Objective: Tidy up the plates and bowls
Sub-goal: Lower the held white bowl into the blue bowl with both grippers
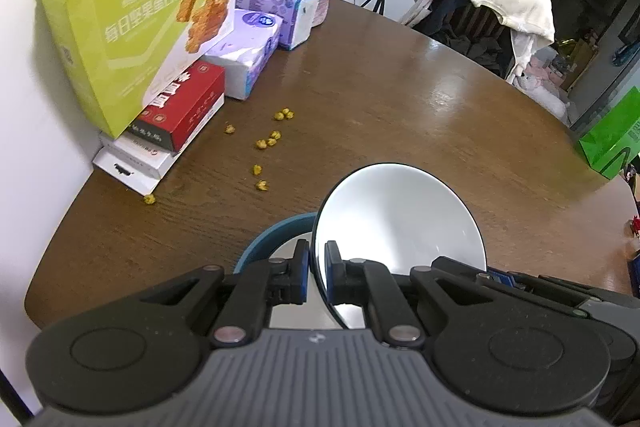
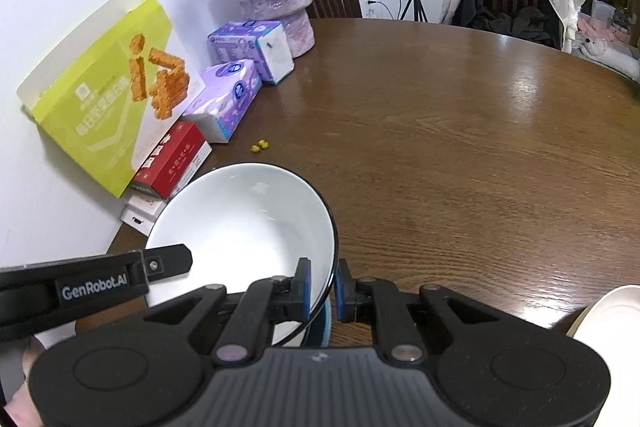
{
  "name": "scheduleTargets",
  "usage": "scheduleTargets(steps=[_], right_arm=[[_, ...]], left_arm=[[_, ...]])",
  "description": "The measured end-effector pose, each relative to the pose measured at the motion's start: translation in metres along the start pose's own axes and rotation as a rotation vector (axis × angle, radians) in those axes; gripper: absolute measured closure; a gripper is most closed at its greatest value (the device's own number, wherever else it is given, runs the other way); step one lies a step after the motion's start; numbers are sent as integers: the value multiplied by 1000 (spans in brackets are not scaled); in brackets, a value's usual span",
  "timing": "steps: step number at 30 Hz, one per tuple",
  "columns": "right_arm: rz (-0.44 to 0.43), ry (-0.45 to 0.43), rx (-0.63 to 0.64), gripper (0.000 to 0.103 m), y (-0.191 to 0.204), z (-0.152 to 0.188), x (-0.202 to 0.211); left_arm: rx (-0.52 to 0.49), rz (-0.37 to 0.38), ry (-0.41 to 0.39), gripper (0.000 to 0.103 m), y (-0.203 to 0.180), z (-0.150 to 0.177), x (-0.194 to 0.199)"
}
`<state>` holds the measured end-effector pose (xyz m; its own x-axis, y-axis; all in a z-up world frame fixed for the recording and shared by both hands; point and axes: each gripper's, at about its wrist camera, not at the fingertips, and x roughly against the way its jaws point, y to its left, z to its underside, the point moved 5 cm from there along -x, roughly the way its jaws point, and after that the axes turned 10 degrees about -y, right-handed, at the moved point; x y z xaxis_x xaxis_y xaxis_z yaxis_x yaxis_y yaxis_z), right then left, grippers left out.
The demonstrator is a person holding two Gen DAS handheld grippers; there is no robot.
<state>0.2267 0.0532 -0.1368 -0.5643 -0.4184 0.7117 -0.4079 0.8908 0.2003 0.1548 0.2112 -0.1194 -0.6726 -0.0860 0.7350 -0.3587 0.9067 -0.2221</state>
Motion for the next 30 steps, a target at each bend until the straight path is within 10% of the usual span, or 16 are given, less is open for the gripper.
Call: scheduleTargets(steps=[30], right_arm=[[2,58,52,91,18,22,-26]], left_arm=[[9,-26,59,95,23,22,-20]])
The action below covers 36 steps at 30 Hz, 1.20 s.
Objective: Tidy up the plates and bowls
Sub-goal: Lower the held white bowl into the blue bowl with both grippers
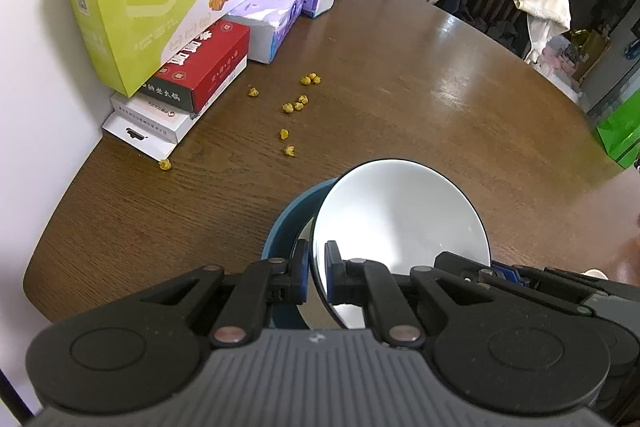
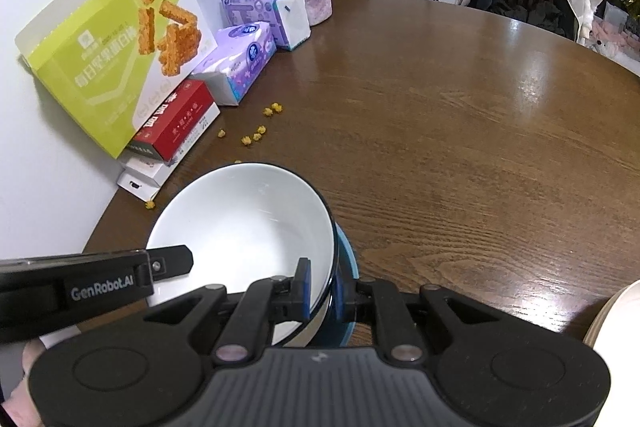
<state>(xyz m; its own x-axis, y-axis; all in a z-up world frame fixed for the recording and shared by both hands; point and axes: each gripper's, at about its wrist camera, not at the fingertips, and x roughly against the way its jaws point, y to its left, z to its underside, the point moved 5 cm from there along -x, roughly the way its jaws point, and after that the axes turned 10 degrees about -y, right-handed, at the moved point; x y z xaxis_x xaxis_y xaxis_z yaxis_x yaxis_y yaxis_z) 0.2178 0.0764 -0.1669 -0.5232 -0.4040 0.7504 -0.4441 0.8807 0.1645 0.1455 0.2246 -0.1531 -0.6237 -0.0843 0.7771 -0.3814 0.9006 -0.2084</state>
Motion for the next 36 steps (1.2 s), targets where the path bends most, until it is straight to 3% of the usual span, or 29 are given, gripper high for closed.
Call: scheduleTargets(steps=[20,24,27,33,36], right_arm=[[19,0,75,91,9,4,-5],[15,0,69,91,9,4,-5],[15,10,58,89,7,5,-6],[-2,-5,56,86,6,2,-2],[-14,-26,44,86,5,-2,3]], left_arm=[[-4,15,17,95,7,3,-7],[-14,17,21,92,6,3,-8],[-14,19,21,84,6,2,-9],[-14,25,15,82,5,1,-7],[-13,39,-5,74,5,-4,-1]])
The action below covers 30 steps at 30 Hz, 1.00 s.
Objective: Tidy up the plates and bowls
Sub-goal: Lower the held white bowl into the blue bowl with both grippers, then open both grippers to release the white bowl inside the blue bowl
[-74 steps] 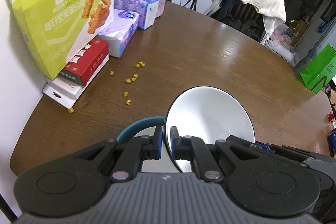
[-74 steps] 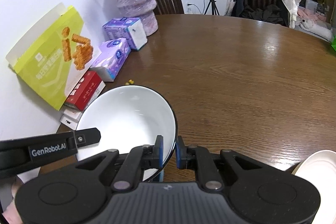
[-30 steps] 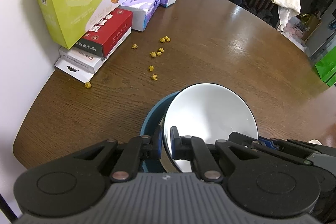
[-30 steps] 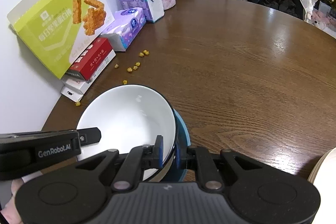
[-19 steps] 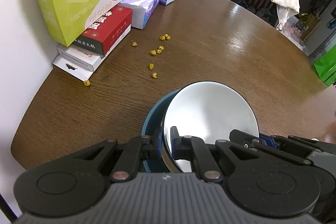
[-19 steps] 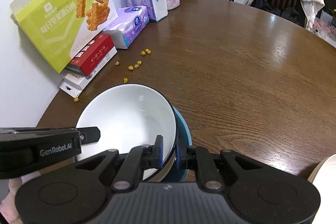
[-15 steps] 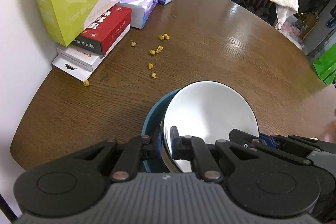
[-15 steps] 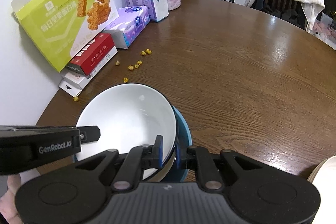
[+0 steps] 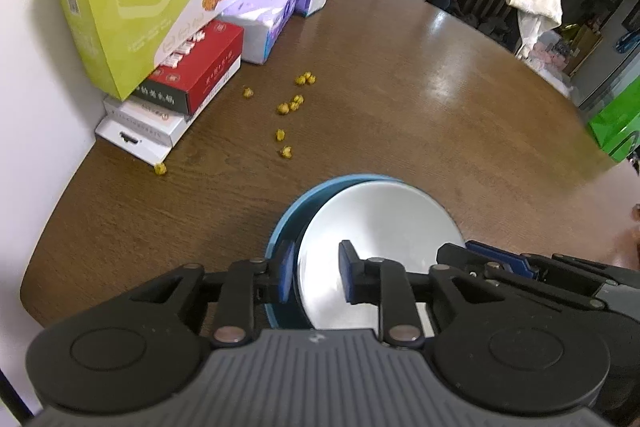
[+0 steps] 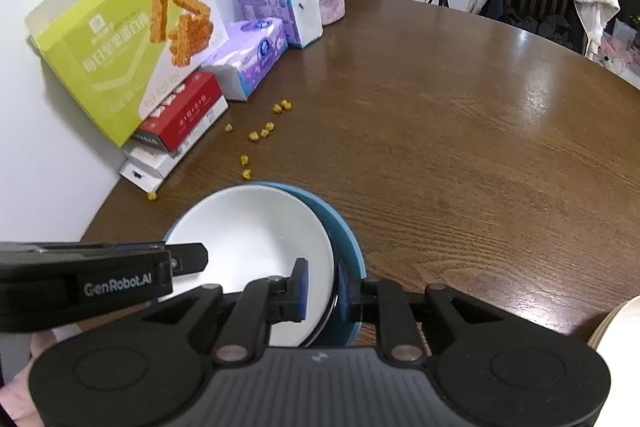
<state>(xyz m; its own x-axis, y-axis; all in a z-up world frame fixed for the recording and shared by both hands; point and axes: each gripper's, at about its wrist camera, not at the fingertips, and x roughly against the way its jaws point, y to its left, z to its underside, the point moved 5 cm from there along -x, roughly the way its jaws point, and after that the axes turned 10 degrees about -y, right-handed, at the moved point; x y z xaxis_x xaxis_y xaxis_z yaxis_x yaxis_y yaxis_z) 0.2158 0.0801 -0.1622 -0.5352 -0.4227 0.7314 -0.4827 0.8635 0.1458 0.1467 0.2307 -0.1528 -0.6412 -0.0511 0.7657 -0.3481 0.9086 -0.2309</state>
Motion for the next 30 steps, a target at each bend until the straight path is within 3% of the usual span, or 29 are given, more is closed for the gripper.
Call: scheduleTargets(steps=[2,12,14,17,23,30], right_arm=[[-4,-19,-3,86,-1,-4,5],[8,-116,-26,26,-17,-14,38],[16,-133,-24,20,-21,-14,45],[10,-149,-20,19,-23,-12,57],[18,-179,-29,0,-29,-2,77],[19,-191,-34,0,-28,3,89]], left_arm=[[-8,6,-23,65,-2,-4,6],[-48,0,-111,21,-1,-16,32],[-61,6,-121,15,-1,-16,38],[-88,5,-145,2,-1,-15,49],[-114,6,-185,0,1,-9,69],[-104,3,-196,0,5,-4,81]])
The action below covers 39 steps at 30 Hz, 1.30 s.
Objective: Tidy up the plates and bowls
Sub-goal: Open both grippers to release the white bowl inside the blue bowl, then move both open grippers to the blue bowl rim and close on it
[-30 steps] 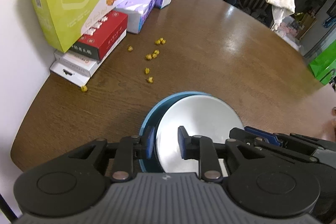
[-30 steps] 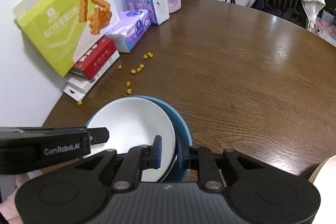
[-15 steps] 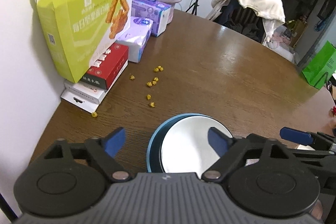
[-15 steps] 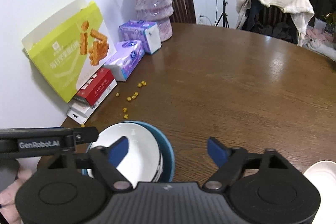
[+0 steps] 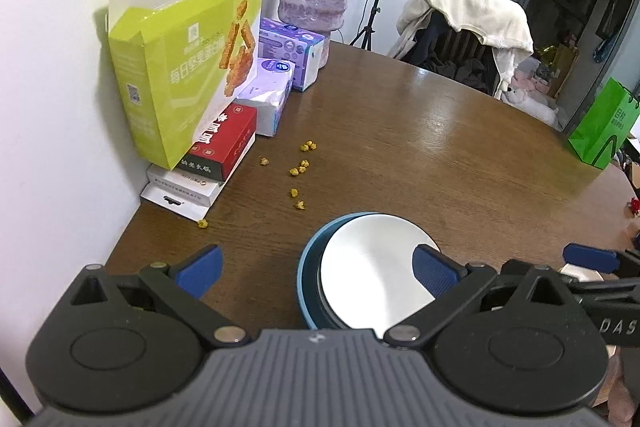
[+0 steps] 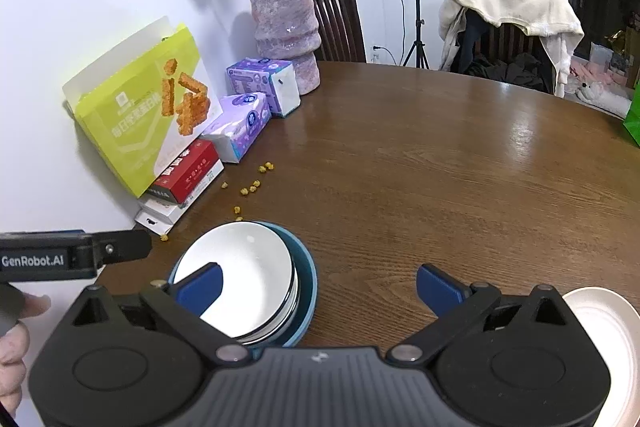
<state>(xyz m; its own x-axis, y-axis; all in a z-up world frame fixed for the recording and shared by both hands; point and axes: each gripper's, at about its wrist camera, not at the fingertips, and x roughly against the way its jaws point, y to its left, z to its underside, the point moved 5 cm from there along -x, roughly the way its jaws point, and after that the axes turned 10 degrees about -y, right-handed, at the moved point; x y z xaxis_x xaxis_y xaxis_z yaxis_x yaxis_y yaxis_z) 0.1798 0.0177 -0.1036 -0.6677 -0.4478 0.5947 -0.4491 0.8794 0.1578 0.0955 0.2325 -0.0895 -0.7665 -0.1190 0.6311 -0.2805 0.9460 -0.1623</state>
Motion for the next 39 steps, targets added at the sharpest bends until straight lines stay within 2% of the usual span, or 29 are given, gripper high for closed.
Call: scheduleTargets(steps=[10,26,35,39], right_arm=[[39,-1,11,0,1,-3,12],[51,-1,26,0,1,2,19],[60,-1,19,0,-4,7,16],[79,-48,35,0,-6,9,17]], left_arm=[[18,-6,1,0,11,2,6],[19,-3,0,0,14,7,8],[-11,-20,-120,0,15,3,13],[-46,-17,-216,0,13,3,18]])
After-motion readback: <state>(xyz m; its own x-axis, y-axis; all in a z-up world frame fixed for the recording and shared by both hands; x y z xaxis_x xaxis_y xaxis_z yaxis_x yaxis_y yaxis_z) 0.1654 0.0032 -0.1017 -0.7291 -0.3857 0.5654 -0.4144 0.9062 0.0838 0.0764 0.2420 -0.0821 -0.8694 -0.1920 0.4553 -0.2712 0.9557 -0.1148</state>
